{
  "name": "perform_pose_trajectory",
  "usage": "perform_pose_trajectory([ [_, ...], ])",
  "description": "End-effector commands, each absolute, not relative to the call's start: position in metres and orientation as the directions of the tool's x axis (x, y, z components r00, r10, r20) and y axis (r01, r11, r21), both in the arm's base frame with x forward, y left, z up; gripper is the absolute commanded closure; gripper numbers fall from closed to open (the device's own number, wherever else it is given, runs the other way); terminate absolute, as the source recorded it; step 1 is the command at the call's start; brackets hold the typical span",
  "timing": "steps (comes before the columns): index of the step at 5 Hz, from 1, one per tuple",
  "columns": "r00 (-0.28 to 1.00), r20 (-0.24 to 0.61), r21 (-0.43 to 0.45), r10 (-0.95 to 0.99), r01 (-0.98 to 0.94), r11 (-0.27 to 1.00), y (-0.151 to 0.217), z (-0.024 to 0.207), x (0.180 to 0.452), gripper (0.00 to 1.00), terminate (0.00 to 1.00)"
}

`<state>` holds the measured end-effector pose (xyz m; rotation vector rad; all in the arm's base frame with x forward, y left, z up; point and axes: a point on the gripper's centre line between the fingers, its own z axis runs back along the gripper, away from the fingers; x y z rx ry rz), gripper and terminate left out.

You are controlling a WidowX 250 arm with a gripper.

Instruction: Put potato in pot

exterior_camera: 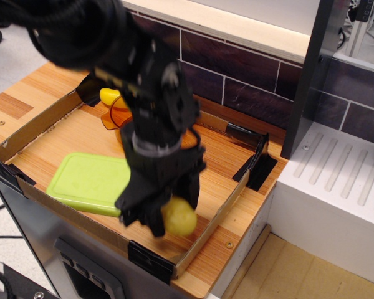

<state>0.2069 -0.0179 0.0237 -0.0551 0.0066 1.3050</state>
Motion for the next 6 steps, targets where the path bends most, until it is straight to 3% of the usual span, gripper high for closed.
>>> perform_pose_trajectory([
  [1, 0.139, -0.116, -0.128, 0.983, -0.984, 0.124, 0.017, 0.095, 0.259, 1.0, 0.0],
  [3, 0.074, -0.037, -0.116, 0.997, -0.991, 0.07, 0.085, 0.091, 0.28, 1.0, 0.0],
  [5, -0.013, -0.048, -0.12, 0.999, -0.993, -0.018, 0.114, 0.088, 0.305, 1.0, 0.0],
  [6, -0.013, -0.033, -0.111, 0.999, -0.994, -0.017, 0.114, 0.082, 0.312, 0.0, 0.0],
])
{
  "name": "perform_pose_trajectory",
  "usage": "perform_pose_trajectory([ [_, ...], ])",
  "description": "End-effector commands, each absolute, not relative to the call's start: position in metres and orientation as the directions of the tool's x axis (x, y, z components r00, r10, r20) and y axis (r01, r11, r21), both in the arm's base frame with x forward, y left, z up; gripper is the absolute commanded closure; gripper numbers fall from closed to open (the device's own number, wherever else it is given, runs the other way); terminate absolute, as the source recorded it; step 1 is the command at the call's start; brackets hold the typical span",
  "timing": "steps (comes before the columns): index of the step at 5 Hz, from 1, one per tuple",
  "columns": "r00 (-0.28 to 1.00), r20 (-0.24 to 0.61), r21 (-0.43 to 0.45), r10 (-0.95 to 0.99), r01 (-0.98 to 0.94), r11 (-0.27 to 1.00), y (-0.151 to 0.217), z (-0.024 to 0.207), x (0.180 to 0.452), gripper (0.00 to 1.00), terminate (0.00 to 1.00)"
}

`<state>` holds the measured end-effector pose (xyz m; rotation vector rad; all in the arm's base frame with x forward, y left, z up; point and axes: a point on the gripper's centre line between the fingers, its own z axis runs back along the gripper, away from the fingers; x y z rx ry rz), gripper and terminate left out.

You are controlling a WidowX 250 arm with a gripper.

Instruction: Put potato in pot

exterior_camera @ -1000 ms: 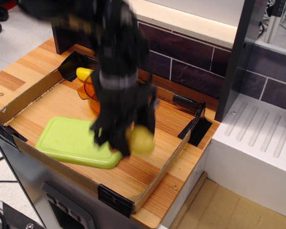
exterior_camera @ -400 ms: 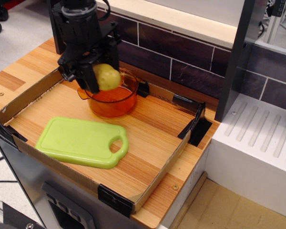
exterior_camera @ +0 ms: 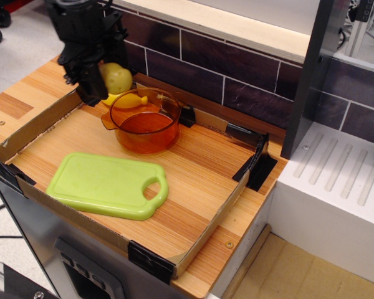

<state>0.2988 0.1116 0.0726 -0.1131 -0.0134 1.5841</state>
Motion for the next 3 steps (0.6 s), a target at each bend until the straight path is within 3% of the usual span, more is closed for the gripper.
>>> perform_pose_trajectory([
  [1, 0.054, 0.011, -0.115, 0.998, -0.992, 0.055, 0.094, 0.076, 0.314, 0.0, 0.0],
  [3, 0.095, 0.005, -0.141, 0.996, -0.985, 0.094, 0.076, 0.086, 0.308, 0.0, 0.0],
])
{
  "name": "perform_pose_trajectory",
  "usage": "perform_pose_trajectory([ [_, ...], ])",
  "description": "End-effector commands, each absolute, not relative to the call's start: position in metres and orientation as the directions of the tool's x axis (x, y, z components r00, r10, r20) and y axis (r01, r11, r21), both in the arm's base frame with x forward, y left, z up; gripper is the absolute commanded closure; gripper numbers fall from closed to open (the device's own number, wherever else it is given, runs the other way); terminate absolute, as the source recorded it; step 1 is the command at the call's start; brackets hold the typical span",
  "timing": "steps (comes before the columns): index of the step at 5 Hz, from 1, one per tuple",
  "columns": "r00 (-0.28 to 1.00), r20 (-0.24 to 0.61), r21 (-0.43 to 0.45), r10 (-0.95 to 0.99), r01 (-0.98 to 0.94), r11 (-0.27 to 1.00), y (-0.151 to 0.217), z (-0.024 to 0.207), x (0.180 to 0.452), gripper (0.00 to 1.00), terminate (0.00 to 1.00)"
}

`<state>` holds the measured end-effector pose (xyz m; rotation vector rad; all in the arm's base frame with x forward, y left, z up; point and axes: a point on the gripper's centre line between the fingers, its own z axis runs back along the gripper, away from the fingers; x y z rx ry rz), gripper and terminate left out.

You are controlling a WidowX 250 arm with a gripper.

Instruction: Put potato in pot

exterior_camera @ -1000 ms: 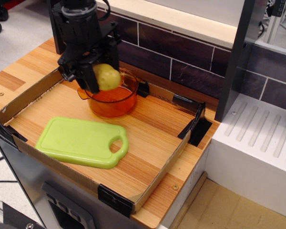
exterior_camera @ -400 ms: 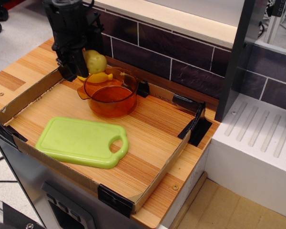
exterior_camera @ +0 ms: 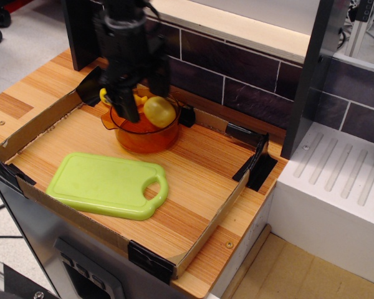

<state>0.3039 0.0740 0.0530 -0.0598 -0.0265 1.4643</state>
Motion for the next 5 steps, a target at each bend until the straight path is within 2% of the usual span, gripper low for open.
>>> perform_pose_trajectory([
  [1, 0.063, 0.036, -0.18, 0.997, -0.981, 0.069, 0.08, 0.116, 0.307, 0.0, 0.0],
  [2, 0.102, -0.001, -0.166, 0.995, -0.981, 0.101, 0.081, 0.156, 0.299, 0.0, 0.0],
  [3, 0.165, 0.015, -0.128, 0.986, -0.978, 0.166, 0.076, 0.163, 0.291, 0.0, 0.0],
  [4, 0.165, 0.015, -0.128, 0.986, -0.978, 0.166, 0.076, 0.163, 0.291, 0.0, 0.0],
  [5, 0.165, 0.015, -0.128, 0.986, -0.978, 0.166, 0.076, 0.163, 0.291, 0.0, 1.0],
])
